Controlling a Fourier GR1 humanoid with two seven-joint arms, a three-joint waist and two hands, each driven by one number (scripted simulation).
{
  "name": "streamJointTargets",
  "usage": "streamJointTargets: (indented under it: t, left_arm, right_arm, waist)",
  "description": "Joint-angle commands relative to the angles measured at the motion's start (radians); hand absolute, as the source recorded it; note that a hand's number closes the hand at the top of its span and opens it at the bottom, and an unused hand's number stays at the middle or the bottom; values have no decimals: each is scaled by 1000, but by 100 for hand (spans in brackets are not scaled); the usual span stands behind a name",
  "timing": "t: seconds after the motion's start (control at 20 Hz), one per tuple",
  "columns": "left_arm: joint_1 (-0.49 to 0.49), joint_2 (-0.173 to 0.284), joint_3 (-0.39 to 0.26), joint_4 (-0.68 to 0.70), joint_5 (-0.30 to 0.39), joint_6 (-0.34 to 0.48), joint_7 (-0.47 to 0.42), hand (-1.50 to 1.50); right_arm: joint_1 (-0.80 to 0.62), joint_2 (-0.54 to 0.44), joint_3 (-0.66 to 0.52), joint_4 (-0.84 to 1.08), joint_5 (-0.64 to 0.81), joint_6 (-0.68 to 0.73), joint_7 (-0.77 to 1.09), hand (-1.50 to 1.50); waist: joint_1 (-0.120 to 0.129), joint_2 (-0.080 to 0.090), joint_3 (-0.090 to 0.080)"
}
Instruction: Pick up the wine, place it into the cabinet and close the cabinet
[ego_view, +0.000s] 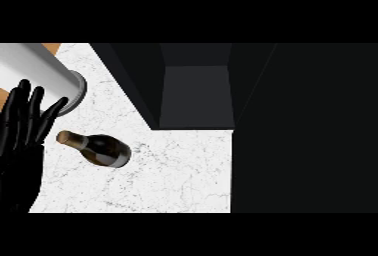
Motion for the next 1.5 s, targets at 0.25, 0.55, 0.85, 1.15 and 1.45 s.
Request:
streamJointTargets:
  t: [0.25,0.55,0.85,1.15,1.45]
  left_arm:
    - [11,55,0,13,181,-225,-227,-150]
    - [60,-22,-96,-90,440,-216,85,-150]
    - [22,-21,-123,-284,447,-102,262,-150]
    - [122,-59,-223,-336,371,-107,224,-150]
    - [107,-85,-319,-364,269,-27,252,-150]
  right_arm:
    - [161,0,84,-162,13,58,-13,-150]
    - [167,-43,158,-231,-158,179,135,-150]
    - [141,-38,179,-331,-159,141,273,-150]
    - [47,-28,189,-391,-162,88,424,-150]
    - [66,-12,207,-382,-135,106,381,-150]
  waist:
    - [-9,-18,-18]
    - [1,-16,-16]
    - [2,-14,-16]
    - [6,-14,-16]
    - [5,-15,-16]
